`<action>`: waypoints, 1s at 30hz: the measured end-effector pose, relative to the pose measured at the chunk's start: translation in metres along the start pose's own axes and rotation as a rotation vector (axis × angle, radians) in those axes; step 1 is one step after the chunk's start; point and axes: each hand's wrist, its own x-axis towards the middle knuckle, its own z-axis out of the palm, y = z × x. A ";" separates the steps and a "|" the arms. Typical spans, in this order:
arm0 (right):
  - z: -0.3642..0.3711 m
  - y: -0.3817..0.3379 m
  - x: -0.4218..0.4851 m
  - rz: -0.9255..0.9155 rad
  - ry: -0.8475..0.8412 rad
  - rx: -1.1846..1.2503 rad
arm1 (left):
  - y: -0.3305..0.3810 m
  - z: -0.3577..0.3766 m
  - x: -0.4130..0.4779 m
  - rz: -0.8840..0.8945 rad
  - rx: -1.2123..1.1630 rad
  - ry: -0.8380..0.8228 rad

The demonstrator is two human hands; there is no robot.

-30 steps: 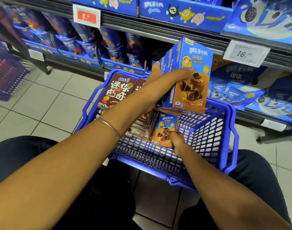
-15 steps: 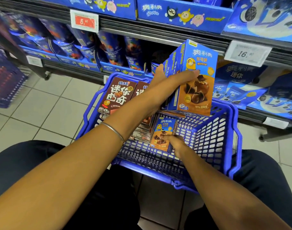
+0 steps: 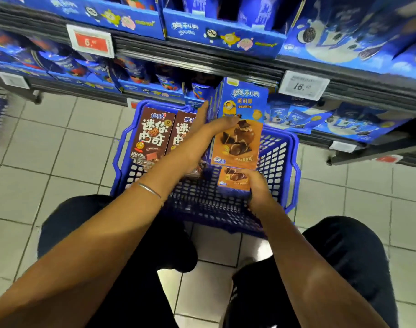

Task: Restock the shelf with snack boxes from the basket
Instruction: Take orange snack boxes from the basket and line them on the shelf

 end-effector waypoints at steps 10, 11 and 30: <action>-0.047 -0.162 -0.276 -0.108 -0.219 0.175 | 0.131 0.013 -0.152 -0.080 -0.089 0.192; -0.046 -0.180 -0.305 -0.127 -0.247 0.181 | 0.147 0.021 -0.169 -0.077 -0.079 0.196; -0.042 -0.386 -0.649 -0.444 -0.510 0.016 | 0.366 0.163 -0.407 0.020 -0.289 -0.048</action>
